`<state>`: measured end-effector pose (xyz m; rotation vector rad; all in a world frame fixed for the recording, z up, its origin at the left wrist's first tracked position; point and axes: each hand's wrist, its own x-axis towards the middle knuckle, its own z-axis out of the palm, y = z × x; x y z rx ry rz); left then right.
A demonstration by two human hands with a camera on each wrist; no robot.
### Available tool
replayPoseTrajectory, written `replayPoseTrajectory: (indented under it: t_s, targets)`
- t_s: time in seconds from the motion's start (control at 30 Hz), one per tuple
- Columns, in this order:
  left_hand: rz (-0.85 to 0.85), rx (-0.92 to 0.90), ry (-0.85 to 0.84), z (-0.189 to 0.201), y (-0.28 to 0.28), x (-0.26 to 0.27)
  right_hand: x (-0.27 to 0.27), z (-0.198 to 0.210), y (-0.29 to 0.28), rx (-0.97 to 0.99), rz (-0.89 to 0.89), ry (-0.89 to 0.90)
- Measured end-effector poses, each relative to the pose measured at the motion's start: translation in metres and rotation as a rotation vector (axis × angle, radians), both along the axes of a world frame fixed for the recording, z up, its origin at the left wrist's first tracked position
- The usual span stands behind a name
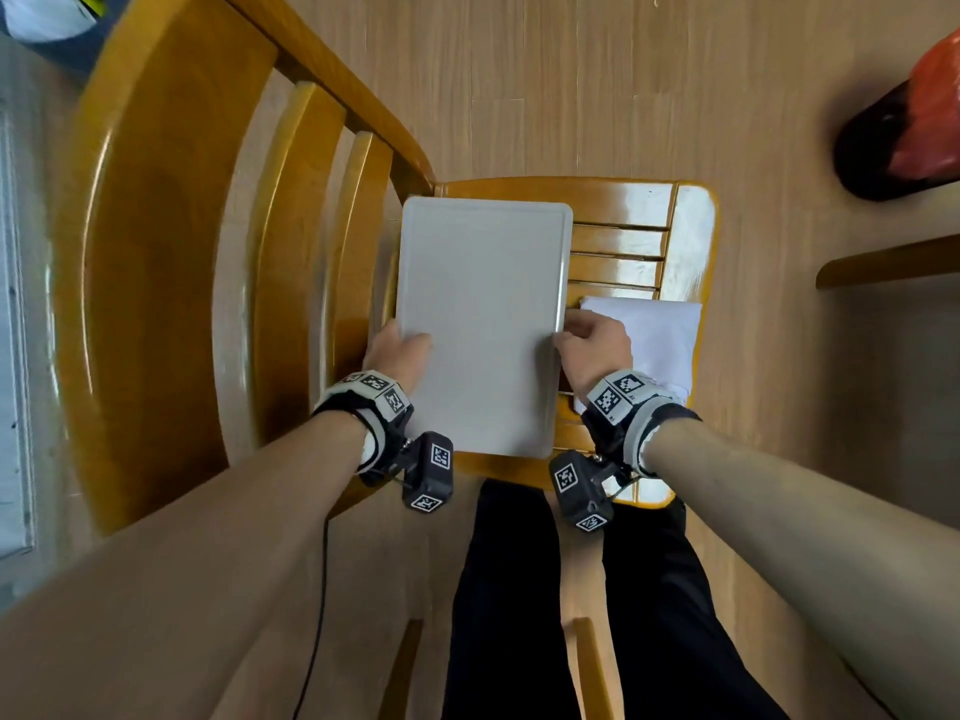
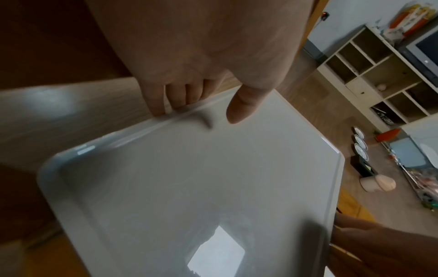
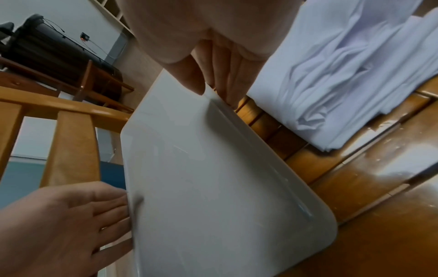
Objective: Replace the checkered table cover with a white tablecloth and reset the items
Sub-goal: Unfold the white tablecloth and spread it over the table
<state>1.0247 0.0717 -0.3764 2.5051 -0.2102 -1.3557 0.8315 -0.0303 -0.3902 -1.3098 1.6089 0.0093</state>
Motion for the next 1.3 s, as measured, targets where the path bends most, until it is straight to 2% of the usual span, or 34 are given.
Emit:
replayPoseTrajectory:
  t_s: [0.13,0.27,0.33,0.53,0.63,0.7,0.8,0.9,0.97,1.1,1.3]
  targets:
    - [-0.052,-0.007,0.027,0.000,-0.010,0.013,0.004,-0.001,-0.009,0.056,-0.082,-0.131]
    - [-0.061,0.006,0.041,0.004,-0.017,0.016,-0.009,-0.010,-0.018,0.089,-0.137,-0.196]
    - [-0.073,0.008,0.002,0.006,-0.020,0.011,-0.023,-0.011,-0.020,0.045,-0.118,-0.198]
    - [-0.163,-0.136,-0.162,0.019,-0.042,-0.029,-0.092,-0.016,-0.031,-0.131,-0.215,0.008]
    - [-0.241,-0.211,-0.143,0.022,-0.058,-0.059,-0.124,-0.021,-0.034,-0.108,-0.183,0.208]
    - [-0.297,-0.245,-0.128,0.024,-0.066,-0.079,-0.141,-0.029,-0.031,-0.028,-0.155,0.306]
    - [-0.389,-0.257,-0.121,0.022,-0.072,-0.106,-0.147,-0.037,-0.028,0.181,-0.186,0.169]
    - [-0.457,-0.229,-0.130,0.026,-0.073,-0.128,-0.146,-0.040,-0.034,0.308,-0.083,0.134]
    - [-0.459,-0.198,-0.121,0.031,-0.070,-0.141,-0.149,-0.039,-0.037,0.369,-0.087,0.115]
    - [-0.455,-0.163,-0.089,0.043,-0.068,-0.161,-0.161,-0.032,-0.038,0.238,-0.203,-0.034]
    - [-0.530,-0.204,-0.055,0.081,-0.093,-0.197,-0.207,0.020,-0.054,0.102,-0.307,-0.121]
